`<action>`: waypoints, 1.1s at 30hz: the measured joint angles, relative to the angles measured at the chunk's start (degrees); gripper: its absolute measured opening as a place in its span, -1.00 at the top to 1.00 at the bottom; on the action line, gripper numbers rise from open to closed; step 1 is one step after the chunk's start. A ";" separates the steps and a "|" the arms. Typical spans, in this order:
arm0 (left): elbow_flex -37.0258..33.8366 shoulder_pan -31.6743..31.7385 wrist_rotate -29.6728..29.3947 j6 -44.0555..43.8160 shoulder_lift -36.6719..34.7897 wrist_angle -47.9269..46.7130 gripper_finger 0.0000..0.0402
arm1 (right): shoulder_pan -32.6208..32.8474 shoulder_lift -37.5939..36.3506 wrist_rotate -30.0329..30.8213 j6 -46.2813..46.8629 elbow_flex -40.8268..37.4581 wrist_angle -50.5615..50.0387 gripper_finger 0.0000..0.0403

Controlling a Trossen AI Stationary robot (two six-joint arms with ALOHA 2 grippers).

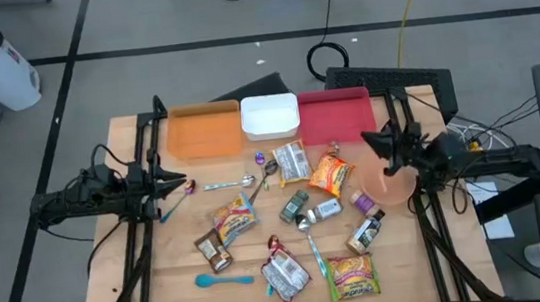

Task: Pick & Place Food Item
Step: Put the violet spoon into the red bin

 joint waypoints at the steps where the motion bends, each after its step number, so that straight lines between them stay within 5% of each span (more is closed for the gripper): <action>1: 0.00 0.00 0.00 0.00 0.00 0.00 0.70 | -0.02 1.74 0.20 -0.42 1.03 0.92 1.00; 8: -0.02 0.00 -0.87 4.08 0.00 4.58 0.70 | 0.00 15.71 2.54 -4.39 12.80 2.30 1.00; 17: -0.02 0.00 -1.93 -6.95 0.00 36.65 0.70 | 0.02 32.00 1.67 -6.12 26.88 2.26 1.00; 24: 0.00 0.00 0.61 -17.90 -0.02 53.41 0.70 | 0.02 36.54 -0.28 -2.84 27.19 6.38 1.00; 33: 0.04 0.00 0.44 -16.77 1.09 53.63 0.70 | 0.02 38.48 -0.25 3.15 27.14 6.32 1.00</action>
